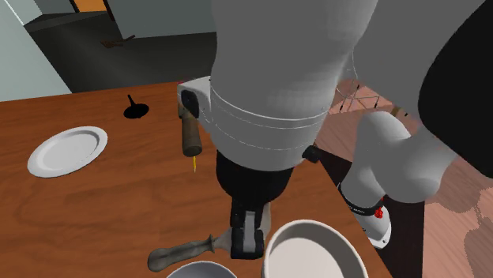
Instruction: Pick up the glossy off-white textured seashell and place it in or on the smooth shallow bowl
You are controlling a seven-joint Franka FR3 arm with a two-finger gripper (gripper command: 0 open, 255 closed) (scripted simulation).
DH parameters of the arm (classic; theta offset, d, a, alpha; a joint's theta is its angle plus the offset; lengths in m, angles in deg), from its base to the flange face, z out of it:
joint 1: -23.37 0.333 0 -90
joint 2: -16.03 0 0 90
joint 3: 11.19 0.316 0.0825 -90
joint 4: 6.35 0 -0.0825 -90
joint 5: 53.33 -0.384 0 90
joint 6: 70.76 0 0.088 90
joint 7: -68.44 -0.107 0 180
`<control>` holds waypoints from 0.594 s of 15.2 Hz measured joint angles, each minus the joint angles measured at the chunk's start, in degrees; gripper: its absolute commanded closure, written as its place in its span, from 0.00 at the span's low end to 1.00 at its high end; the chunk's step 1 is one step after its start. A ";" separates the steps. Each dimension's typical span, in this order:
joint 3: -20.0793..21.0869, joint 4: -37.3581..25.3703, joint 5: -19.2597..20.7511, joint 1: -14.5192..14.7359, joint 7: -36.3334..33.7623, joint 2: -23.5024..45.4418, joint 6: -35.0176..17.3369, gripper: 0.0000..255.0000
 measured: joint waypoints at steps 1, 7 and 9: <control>0.25 1.17 -0.69 0.79 -0.68 -1.91 0.59 1.00; 2.24 5.72 -4.52 5.52 -5.62 -11.79 4.85 1.00; 2.90 7.46 -5.43 6.46 -6.40 -13.52 4.66 1.00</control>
